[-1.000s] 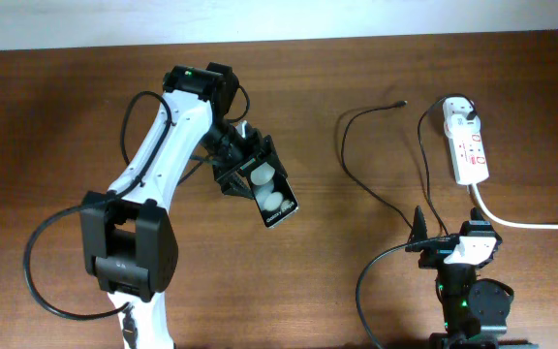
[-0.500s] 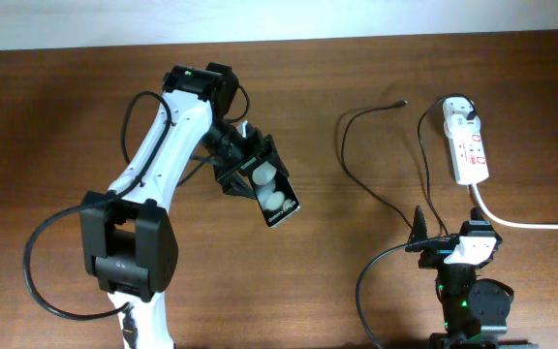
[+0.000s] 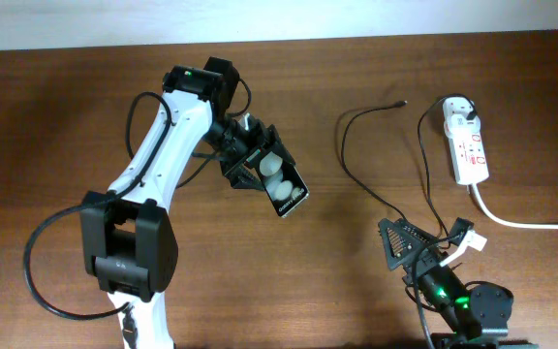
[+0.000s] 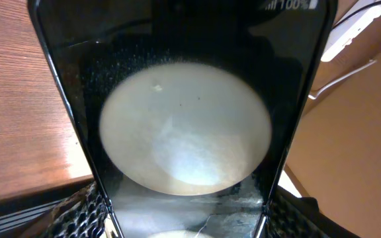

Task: Plug charger to phone and switch on socket
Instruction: 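Grasp the white cable plug near the power strip with the right gripper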

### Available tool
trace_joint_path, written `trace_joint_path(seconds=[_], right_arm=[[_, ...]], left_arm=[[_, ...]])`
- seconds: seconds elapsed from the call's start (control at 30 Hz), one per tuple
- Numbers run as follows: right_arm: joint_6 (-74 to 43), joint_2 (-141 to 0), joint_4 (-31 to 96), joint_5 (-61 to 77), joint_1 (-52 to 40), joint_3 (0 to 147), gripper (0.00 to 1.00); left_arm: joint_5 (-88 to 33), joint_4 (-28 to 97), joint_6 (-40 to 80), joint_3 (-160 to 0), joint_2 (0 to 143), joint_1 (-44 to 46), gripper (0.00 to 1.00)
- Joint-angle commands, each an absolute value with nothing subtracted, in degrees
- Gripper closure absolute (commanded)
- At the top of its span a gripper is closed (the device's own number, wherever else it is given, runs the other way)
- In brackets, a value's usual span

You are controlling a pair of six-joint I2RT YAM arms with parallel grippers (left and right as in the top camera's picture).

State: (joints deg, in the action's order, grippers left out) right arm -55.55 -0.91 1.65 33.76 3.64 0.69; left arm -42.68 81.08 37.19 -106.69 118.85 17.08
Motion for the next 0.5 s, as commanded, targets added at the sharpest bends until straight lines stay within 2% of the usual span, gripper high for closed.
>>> trace_joint_path(seconds=[0.0,0.1,0.23,0.47], right_arm=[[-54.8,-0.4,-2.0,39.5,3.3,0.4,0.01],[-54.2,-0.8,-1.9,43.0,3.3,2.3,0.01],[-52.1,-6.9,5.7,42.9,3.3,9.2,0.01],[-42.3,-29.5,24.4,42.9,3.3,30.0,0.01]], left_arm=[[-44.8,80.8,37.8,-106.5,117.3,17.2,0.24],[-44.8,79.0,37.8,-106.5,117.3,17.2,0.23],[-44.8,78.2,37.8,-106.5,117.3,17.2,0.23],[-44.8,78.0,38.0,-106.5,117.3,17.2,0.23]])
